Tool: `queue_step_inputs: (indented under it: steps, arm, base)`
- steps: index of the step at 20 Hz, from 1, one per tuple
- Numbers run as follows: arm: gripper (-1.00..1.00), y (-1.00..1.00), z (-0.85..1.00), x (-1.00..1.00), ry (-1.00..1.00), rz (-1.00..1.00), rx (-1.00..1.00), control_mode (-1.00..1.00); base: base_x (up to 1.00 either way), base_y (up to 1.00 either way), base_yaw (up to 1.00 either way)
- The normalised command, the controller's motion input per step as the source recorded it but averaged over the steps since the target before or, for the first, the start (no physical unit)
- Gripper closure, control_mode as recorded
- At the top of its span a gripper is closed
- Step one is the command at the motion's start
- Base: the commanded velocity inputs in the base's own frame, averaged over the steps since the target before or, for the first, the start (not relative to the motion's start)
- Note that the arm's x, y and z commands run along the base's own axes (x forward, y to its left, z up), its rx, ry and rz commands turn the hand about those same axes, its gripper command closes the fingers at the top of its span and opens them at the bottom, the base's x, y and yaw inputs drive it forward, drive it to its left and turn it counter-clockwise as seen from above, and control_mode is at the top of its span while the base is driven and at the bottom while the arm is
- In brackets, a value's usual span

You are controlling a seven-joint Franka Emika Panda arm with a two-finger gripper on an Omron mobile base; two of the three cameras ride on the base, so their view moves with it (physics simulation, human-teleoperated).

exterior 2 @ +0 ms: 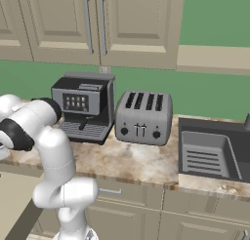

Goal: Open the drawer on the left and place the cutting tools on the cutting board.

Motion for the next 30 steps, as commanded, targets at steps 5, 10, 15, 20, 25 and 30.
queue_step_inputs:
  steps: [5, 10, 15, 20, 25, 30]
  arm:
    - [1.00, 0.02, 0.22, 0.19, 0.00, 0.11, 0.00, -1.00]
    - [1.00, 0.00, 0.08, 0.41, 0.00, 0.10, 0.00, -1.00]
    - [1.00, 0.00, 0.00, 0.42, 0.00, 0.08, 0.00, -1.00]
    - [1.00, 0.00, 0.02, 0.36, 0.00, 0.04, 0.00, -1.00]
    - [1.00, 0.02, 0.02, 0.32, -0.03, 0.00, 0.00, -1.00]
    - [1.00, 0.02, 0.00, 0.39, -0.03, 0.00, 0.00, -1.00]
  base:
    - [0.00, 0.00, 0.00]
    - [0.00, 0.00, 0.00]
    - [0.00, 0.00, 0.00]
    - [0.00, 0.00, 0.00]
    - [0.00, 0.00, 0.00]
    - [0.00, 0.00, 0.00]
